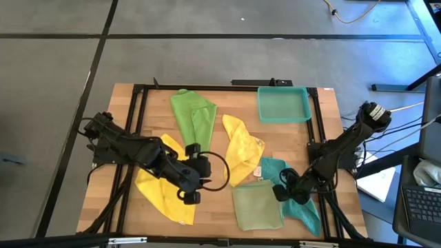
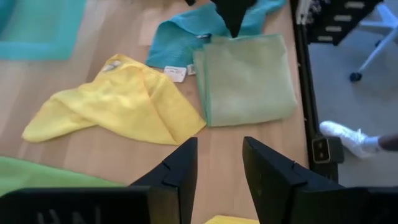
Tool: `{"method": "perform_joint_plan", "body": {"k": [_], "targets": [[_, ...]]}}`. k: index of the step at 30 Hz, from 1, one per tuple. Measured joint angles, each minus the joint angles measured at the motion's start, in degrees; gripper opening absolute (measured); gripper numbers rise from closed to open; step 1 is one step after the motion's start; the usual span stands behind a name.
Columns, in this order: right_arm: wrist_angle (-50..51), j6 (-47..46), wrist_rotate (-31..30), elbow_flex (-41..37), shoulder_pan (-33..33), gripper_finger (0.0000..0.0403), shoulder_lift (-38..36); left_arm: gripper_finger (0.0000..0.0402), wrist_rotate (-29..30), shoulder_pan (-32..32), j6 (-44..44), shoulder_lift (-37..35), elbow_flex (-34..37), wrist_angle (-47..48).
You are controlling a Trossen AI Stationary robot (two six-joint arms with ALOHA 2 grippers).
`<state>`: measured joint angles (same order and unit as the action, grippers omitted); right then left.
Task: Fold microfiber towels
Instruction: Fold the light green microfiber cloth
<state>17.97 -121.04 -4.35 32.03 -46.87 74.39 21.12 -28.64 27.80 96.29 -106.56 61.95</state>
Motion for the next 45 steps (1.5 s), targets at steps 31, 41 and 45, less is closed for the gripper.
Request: {"method": "perform_joint_plan", "body": {"k": [31, 41, 45], "targets": [[-14.05, 13.6, -1.55, -5.46, 5.79, 0.0209, 0.28, 0.0119, 5.38, 2.55, 12.16, -0.04, 0.0, -0.01], [-9.35, 14.89, -1.19, -5.46, 5.9, 0.0182, 0.28, 0.0119, 5.4, 2.53, 12.36, -0.04, 0.0, -0.01], [-10.84, 15.13, -3.25, -5.46, 5.9, 0.017, 0.28, 0.0119, 5.42, 2.53, 12.36, -0.04, 0.0, -0.03]]}}
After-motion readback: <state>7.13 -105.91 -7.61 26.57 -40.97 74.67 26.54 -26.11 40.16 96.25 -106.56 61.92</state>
